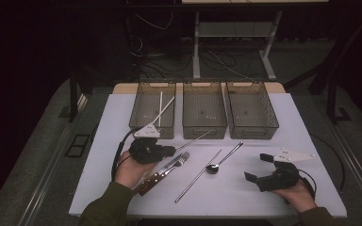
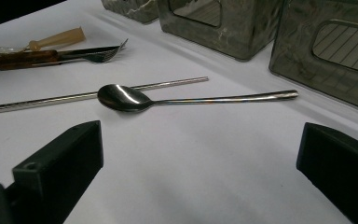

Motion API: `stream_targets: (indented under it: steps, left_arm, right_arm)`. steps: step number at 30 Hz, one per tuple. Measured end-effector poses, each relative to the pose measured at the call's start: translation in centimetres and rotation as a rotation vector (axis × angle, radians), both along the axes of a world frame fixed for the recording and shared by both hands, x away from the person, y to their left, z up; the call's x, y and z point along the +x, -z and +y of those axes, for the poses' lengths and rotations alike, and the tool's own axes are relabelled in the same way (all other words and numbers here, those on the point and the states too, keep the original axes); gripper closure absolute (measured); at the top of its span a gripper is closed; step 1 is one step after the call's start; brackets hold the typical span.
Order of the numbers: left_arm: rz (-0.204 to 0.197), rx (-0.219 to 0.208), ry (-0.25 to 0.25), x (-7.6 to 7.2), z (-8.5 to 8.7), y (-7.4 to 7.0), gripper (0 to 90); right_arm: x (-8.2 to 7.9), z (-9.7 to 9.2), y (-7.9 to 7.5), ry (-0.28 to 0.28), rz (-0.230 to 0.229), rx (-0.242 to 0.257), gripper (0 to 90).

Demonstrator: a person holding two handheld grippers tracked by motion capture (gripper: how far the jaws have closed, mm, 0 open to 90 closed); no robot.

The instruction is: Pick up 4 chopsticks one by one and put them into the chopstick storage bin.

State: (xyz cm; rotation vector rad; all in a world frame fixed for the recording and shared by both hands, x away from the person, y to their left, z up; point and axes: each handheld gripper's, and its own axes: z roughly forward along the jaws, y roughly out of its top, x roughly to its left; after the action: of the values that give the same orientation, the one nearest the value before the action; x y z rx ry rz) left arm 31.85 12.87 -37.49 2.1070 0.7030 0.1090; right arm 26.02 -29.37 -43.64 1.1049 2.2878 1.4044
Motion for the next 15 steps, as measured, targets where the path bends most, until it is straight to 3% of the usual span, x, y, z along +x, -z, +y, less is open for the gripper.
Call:
stream_targets:
  steps: [15]
  left_arm:
    - [-0.035,-0.008,-0.053,2.4,0.8,-1.9,85.0]
  right_arm:
    - [0.0,0.0,0.0,0.002,0.003,0.0,0.7]
